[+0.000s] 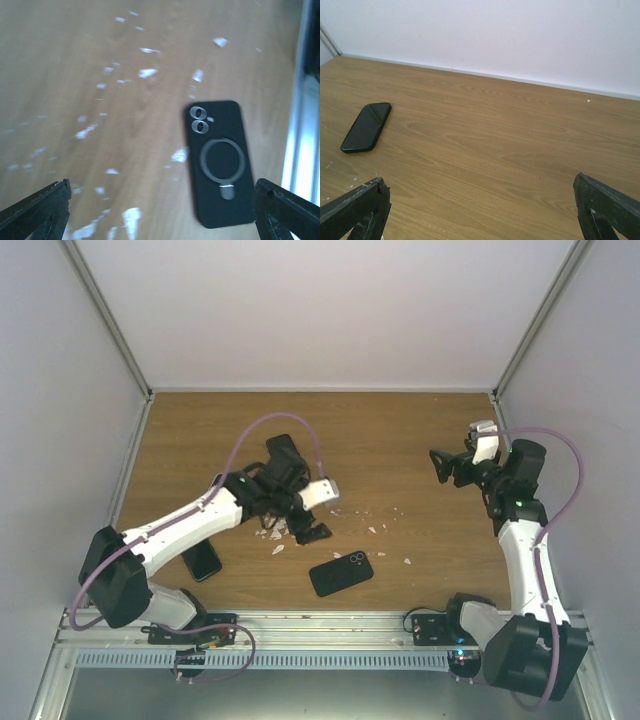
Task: Take the phone out of the phone case
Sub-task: Pick up the phone at the center of the board.
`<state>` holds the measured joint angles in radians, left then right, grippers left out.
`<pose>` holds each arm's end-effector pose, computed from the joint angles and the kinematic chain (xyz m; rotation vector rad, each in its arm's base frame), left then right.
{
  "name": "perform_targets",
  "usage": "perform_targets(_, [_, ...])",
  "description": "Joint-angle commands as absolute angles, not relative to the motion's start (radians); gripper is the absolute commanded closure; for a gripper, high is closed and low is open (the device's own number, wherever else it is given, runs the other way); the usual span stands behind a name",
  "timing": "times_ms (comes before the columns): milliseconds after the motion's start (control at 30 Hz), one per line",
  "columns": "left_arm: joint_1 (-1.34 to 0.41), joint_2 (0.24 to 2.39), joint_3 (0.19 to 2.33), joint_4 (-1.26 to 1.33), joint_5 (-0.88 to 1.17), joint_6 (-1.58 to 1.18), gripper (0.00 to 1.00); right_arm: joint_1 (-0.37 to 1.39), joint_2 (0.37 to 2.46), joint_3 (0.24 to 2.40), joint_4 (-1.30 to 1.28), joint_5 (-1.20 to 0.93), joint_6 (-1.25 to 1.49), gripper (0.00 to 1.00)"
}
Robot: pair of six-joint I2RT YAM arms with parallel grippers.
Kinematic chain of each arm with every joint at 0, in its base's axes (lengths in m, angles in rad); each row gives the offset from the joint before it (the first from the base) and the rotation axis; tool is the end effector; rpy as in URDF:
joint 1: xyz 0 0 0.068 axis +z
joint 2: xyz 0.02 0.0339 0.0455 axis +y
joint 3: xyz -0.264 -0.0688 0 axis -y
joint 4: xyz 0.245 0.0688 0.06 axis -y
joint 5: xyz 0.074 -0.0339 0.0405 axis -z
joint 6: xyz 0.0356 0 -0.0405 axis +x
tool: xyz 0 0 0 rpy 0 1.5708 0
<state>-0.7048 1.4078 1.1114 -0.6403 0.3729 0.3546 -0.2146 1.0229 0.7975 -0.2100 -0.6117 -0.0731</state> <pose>0.2144 -0.1994 0.2735 1.4051 2.0916 -0.6109 0.2273 -0.0286 0.2991 -0.2484 1.9305 0.4218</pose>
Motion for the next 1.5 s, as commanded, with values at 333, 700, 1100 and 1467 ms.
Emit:
perform_targets(333, [-0.990, 1.464, 0.962, -0.553, 0.300, 0.415, 0.01, -0.265, 0.981, 0.769, -0.170, -0.702, -0.061, 0.00])
perform_targets(700, [-1.047, 1.532, 0.901, -0.446, 0.235, 0.408, 0.01, -0.268, 0.993, 0.768, -0.177, -0.736, -0.068, 0.00])
perform_targets(1100, [-1.097, 1.630, 0.922, -0.382, 0.149, 0.364, 0.01, -0.268, 1.031, 0.789, -0.183, -0.765, -0.064, 0.00])
perform_targets(1467, [-1.124, 1.682, 0.907, -0.347, 0.064, 0.359, 0.01, -0.267, 1.065, 0.811, -0.195, -0.768, -0.063, 0.00])
